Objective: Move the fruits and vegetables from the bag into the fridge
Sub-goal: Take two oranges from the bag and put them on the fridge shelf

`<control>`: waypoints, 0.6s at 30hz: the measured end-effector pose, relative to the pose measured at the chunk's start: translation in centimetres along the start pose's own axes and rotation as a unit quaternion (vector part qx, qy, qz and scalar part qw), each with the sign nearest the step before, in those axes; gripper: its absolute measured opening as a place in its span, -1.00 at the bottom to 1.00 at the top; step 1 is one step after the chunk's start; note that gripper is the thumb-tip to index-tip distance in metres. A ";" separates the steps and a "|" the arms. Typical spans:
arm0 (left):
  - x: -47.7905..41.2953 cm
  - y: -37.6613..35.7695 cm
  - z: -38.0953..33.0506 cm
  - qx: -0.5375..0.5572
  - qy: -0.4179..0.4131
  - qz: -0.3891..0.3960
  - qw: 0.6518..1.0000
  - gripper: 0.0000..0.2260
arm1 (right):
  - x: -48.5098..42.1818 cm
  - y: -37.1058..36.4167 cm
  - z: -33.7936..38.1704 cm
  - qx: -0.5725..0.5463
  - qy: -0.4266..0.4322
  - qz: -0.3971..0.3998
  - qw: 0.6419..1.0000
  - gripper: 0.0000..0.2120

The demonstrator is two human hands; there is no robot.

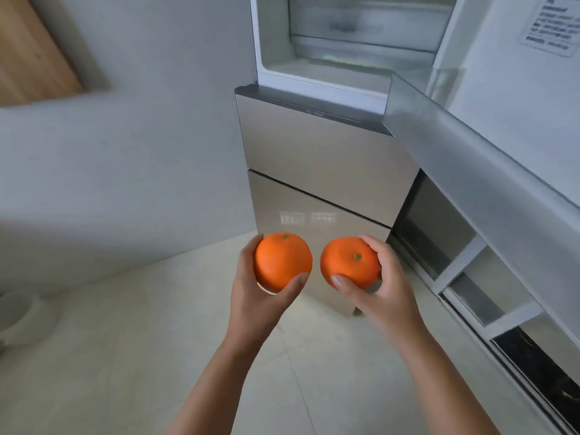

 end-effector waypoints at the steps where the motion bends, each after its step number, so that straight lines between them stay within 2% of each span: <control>1: -0.8 0.3 0.4 -0.002 0.010 -0.011 1.000 -0.33 | -1.1 -0.3 0.4 -0.006 0.006 0.003 1.000 -0.27; 7: -7.1 -0.5 2.0 0.017 0.024 -0.036 0.999 -0.37 | -6.9 -1.3 1.9 -0.014 0.014 0.004 1.000 -0.32; 18: -23.4 -2.0 4.2 0.058 -0.061 0.017 0.996 -0.45 | -19.5 -3.5 7.2 -0.016 0.029 -0.079 0.996 -0.35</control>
Point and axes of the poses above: each hand's wrist, its own x-axis away from the middle knuckle, its own y-axis out of the back of the hand, z = x × y, the point moved 10 cm from there along -x, towards the middle knuckle, and after that the axes turned 15 degrees about -y, right-handed, at the moved point
